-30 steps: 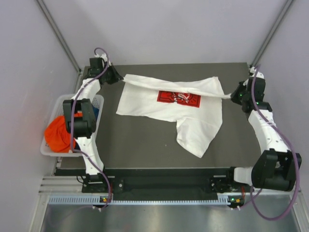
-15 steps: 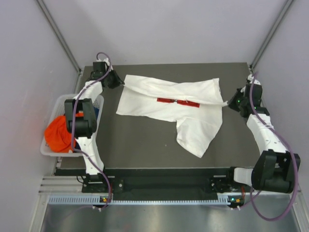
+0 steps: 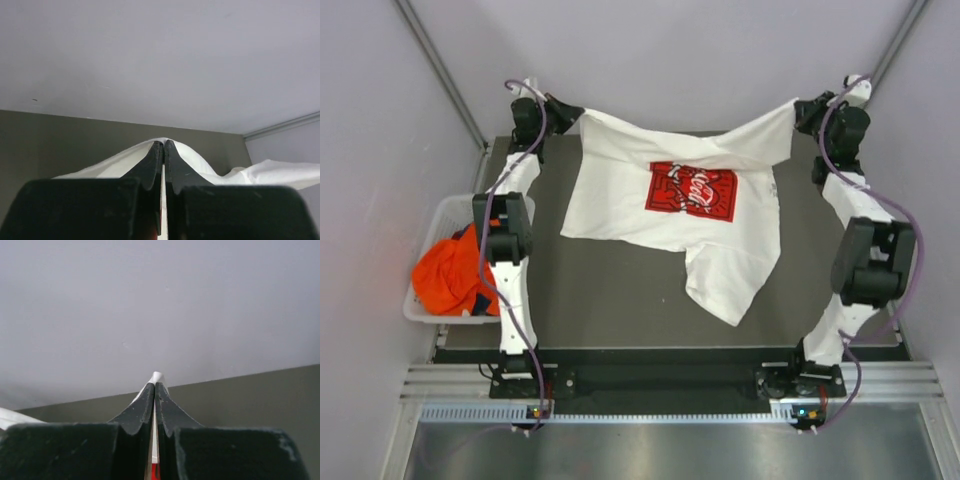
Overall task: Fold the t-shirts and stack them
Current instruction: Fold the tshirt
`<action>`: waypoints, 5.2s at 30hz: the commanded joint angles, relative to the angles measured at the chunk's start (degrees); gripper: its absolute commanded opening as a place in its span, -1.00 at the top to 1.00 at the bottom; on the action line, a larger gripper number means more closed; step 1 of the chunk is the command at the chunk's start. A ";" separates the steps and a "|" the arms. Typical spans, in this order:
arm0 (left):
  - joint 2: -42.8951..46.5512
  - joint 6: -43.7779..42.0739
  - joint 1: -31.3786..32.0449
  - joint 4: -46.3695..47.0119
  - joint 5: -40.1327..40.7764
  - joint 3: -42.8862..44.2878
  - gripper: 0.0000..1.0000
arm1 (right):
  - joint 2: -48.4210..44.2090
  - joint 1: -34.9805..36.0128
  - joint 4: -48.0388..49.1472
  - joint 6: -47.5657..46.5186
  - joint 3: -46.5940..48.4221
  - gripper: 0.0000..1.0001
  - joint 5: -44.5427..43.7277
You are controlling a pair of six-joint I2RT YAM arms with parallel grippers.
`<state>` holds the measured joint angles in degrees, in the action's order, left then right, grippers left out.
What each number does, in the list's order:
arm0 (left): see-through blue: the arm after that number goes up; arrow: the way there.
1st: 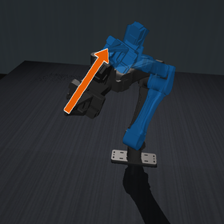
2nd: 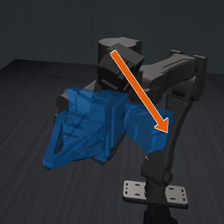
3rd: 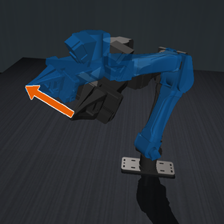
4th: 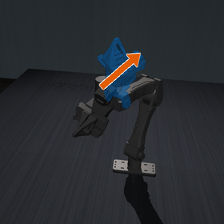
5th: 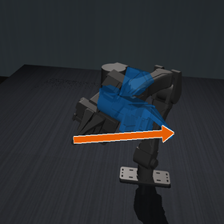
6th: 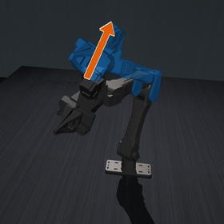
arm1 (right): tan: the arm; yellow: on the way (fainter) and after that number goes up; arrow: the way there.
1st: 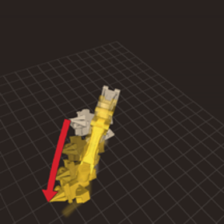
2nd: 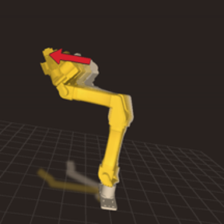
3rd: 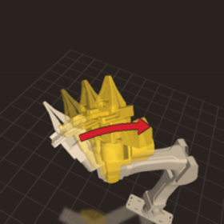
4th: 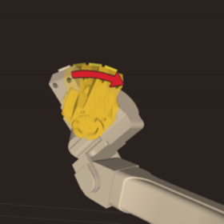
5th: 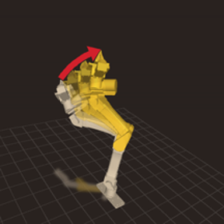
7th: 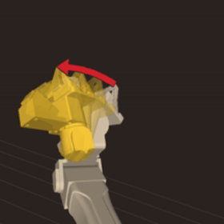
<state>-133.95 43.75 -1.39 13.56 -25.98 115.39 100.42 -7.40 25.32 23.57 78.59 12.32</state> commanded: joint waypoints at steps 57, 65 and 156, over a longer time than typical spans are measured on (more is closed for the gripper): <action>-2.02 -5.77 -2.13 8.86 -11.73 -4.99 1.00 | 8.13 -3.24 11.95 -11.88 -0.86 1.00 13.09; 4.13 -20.45 -1.78 -3.26 -4.52 -12.21 1.00 | -3.20 -2.97 -3.41 -11.00 -14.24 1.00 8.27; 31.47 -11.23 11.94 -31.67 33.10 -55.54 0.14 | -41.89 20.93 -46.24 25.56 -55.30 0.22 -11.08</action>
<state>-102.15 32.56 10.72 -13.52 4.78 60.66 58.28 12.67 -25.26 48.07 24.05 0.43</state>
